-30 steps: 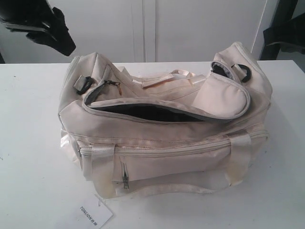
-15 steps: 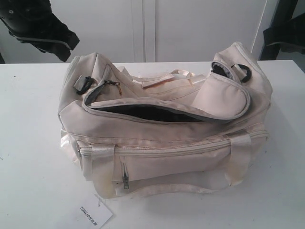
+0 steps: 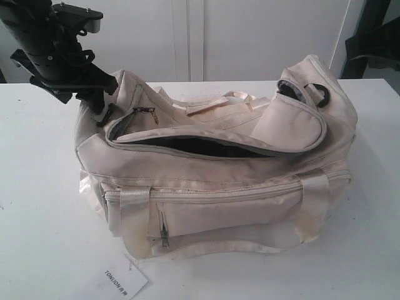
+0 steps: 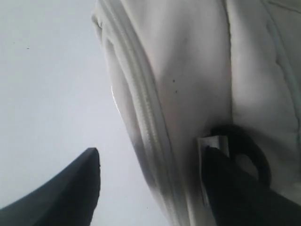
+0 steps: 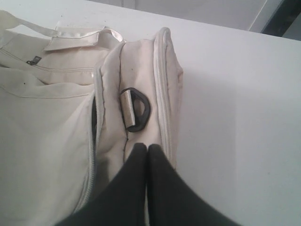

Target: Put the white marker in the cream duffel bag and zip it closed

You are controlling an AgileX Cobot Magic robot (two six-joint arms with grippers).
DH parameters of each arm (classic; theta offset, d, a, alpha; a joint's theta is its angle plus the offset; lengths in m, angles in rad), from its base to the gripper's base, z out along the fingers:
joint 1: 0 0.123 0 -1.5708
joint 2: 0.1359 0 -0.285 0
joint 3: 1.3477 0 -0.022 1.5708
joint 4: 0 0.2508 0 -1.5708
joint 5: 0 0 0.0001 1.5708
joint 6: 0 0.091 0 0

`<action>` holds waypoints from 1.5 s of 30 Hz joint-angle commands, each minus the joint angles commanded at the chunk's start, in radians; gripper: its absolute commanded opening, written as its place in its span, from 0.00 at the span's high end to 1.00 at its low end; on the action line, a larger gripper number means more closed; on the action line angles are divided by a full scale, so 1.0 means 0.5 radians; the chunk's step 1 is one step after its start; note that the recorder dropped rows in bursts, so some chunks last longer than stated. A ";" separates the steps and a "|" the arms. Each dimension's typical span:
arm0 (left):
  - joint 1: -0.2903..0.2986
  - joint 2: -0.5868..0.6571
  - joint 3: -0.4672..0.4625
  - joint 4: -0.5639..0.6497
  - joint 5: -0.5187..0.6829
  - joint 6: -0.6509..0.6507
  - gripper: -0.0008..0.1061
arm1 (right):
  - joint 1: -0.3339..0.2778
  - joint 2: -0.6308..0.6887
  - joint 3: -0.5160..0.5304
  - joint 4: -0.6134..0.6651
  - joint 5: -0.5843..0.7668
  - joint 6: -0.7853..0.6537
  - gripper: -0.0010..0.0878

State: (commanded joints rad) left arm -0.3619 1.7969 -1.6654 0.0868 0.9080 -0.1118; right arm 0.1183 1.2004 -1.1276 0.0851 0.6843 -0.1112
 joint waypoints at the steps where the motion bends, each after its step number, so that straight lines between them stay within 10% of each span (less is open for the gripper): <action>1: 0.000 0.004 0.000 -0.057 -0.005 0.041 0.45 | 0.000 0.000 0.000 0.000 0.000 0.000 0.99; 10: 0.000 0.014 0.000 -0.126 -0.047 0.121 1.00 | 0.000 0.000 0.000 0.000 0.000 0.000 0.99; 27: 0.028 0.010 0.000 -0.416 -0.142 0.141 0.99 | 0.000 0.000 0.000 0.000 0.000 0.000 0.99; 36: 0.336 0.010 0.000 -1.358 -0.060 0.604 0.99 | 0.000 0.000 0.000 0.013 0.004 0.000 0.99; 45: 0.521 0.014 0.000 -1.569 0.101 0.779 0.99 | 0.004 0.000 0.000 0.326 0.087 -0.065 0.99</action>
State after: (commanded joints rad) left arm -0.1014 1.8039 -1.6654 -0.6978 0.9587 0.2779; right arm 0.1202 1.2004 -1.1276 0.2480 0.7279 -0.1437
